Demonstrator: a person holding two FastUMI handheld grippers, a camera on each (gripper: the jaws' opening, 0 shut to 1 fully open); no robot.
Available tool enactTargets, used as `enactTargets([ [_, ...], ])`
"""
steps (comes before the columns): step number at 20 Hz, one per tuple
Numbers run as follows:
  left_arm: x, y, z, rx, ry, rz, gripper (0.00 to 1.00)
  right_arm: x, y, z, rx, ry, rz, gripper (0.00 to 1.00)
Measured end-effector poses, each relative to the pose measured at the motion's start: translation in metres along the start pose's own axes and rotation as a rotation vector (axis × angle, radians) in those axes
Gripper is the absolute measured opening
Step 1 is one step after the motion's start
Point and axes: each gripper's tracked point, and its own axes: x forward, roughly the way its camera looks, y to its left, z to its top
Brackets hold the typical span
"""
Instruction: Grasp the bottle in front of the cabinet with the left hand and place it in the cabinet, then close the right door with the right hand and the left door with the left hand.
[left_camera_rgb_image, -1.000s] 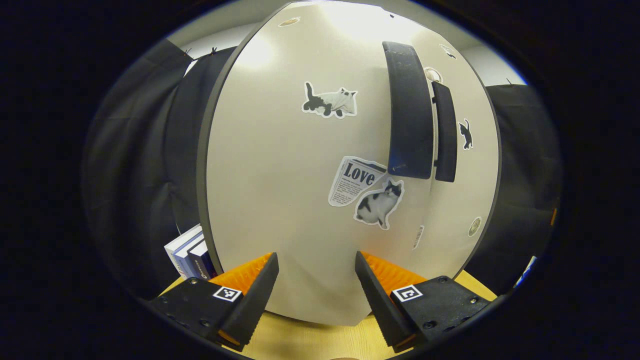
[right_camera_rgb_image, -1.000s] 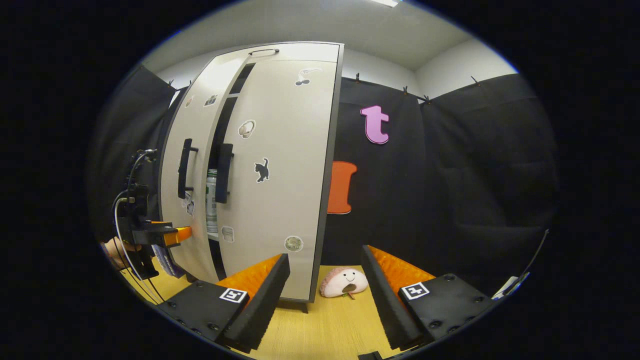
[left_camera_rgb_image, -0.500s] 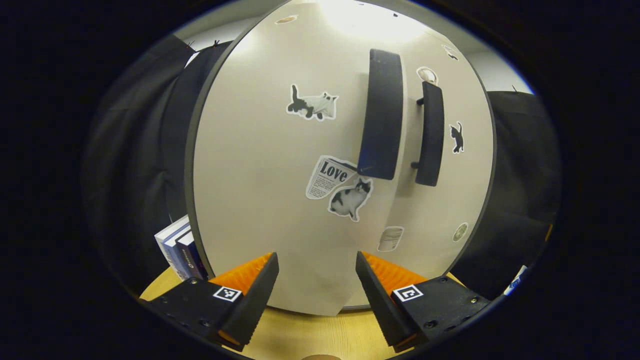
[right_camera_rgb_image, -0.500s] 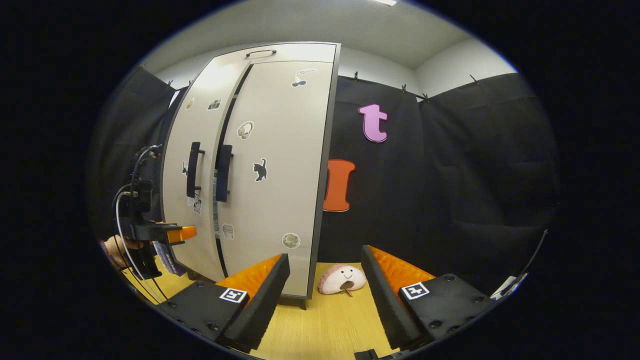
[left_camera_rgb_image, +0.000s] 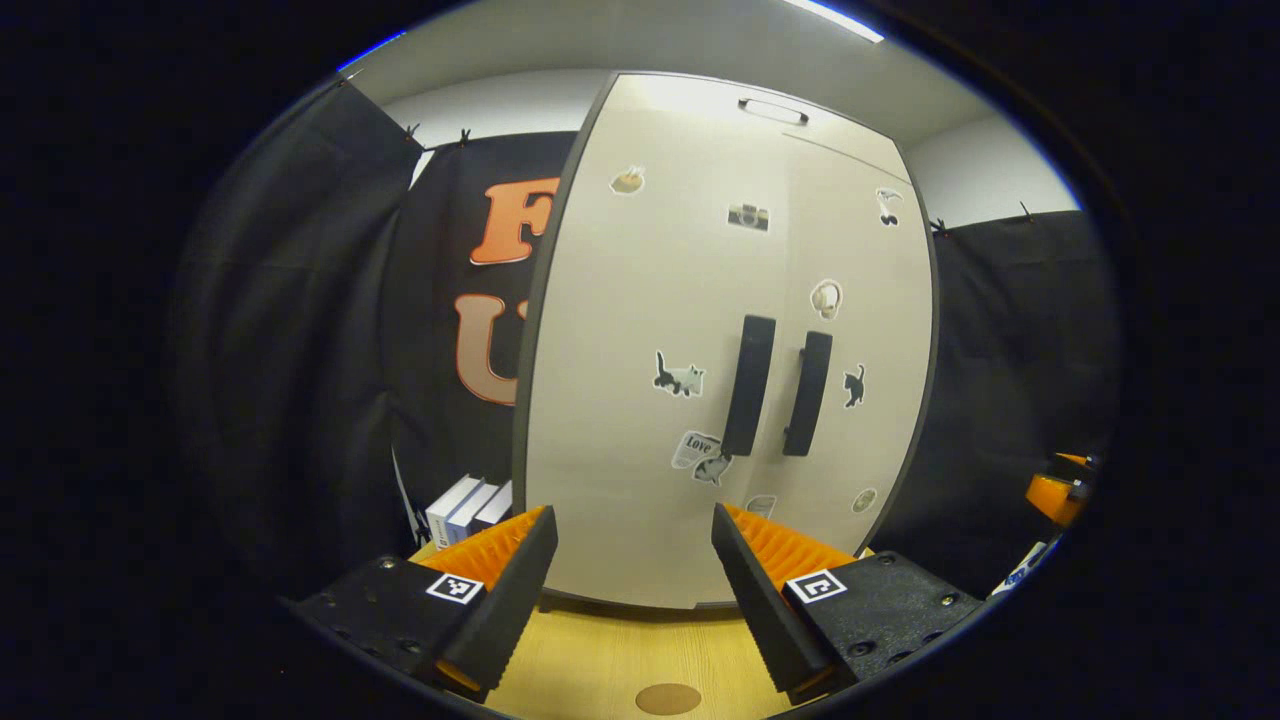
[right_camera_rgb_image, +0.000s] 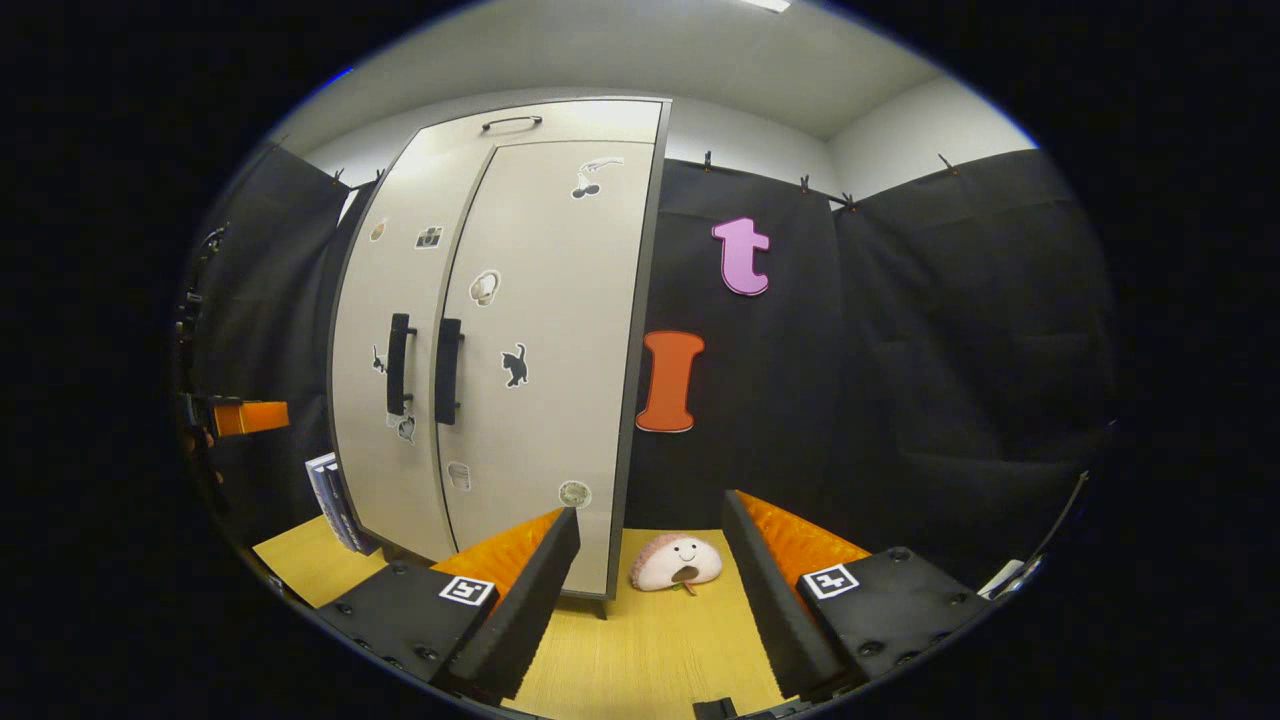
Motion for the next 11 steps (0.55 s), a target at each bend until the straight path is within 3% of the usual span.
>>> enactTargets([
  [5, -0.061, 0.028, 0.044, -0.009, -0.059, 0.037, 0.95, -0.025, -0.014, 0.027, 0.026, -0.039, 0.011, 0.96],
  [9, -0.104, 0.058, 0.067, -0.029, -0.101, 0.108, 0.99, -0.048, -0.032, 0.047, 0.037, -0.077, -0.008, 0.96],
  [11, -0.119, 0.074, 0.075, -0.014, -0.110, 0.139, 0.92, -0.057, -0.036, 0.053, 0.041, -0.083, -0.017, 0.95],
])
